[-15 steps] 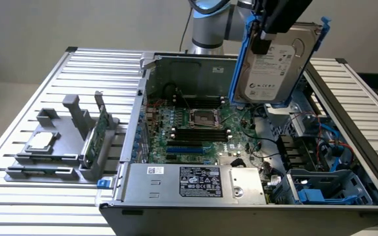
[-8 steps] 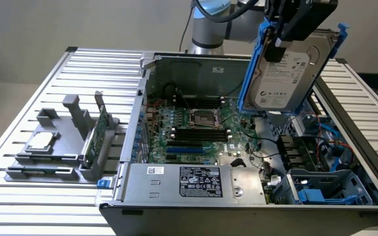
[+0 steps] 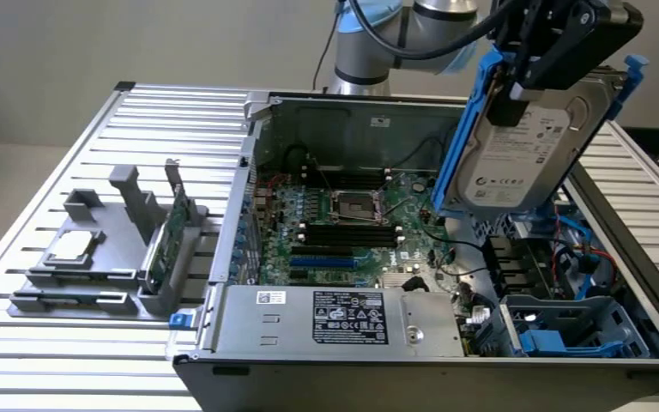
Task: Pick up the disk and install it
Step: 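Pick up the disk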
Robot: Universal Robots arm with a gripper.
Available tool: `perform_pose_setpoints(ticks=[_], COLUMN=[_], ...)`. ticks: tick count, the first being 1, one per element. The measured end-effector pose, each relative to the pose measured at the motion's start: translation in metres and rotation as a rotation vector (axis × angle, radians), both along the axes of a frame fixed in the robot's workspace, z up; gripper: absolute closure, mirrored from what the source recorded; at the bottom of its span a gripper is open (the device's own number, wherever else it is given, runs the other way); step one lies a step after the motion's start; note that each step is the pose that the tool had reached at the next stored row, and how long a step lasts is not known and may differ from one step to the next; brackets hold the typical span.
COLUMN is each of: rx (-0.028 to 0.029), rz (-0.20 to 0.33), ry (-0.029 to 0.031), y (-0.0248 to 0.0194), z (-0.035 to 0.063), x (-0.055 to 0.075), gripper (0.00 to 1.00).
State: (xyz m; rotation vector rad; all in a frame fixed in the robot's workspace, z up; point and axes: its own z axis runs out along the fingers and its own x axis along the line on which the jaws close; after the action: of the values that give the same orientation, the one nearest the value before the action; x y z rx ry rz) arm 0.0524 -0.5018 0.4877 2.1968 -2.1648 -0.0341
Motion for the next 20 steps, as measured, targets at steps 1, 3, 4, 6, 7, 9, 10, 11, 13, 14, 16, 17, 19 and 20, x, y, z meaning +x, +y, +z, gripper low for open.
perform_pose_setpoints(ticks=[1,3,4,6,7,9,10,11,13,14,16,17,19,20], rx=[-0.0001,0.0,0.0001,0.0,0.0,0.0,0.0,0.0002,0.0014,0.0021,0.0026,0.0028,0.0028,0.0028], rz=[0.0,0.0,0.0,0.0,0.0,0.0,0.0,0.0,0.0,0.0,0.0,0.0,0.0,0.0], ry=[0.0005,0.0011,0.0013,0.0018,0.0019,0.0022,0.0023,0.0024,0.0025,0.0028,0.0041,0.005,0.0074,0.0085], y=[-0.003,-0.0094,-0.0124,-0.0186,-0.0215,-0.0275,-0.0302,-0.0328,-0.0381,-0.0407,-0.0463,-0.0491,-0.0548,-0.0577], z=[0.0,0.0,0.0,0.0,0.0,0.0,0.0,0.0,0.0,-0.0001,0.0,0.0,0.0,0.0], x=[0.002,0.005,0.006,0.009,0.011,0.014,0.015,0.017,0.019,0.02,0.023,0.024,0.026,0.027], gripper=[0.67,0.67,0.67,0.67,0.67,0.67,0.67,0.67,0.67,0.67,0.67,0.67,0.67,0.67])
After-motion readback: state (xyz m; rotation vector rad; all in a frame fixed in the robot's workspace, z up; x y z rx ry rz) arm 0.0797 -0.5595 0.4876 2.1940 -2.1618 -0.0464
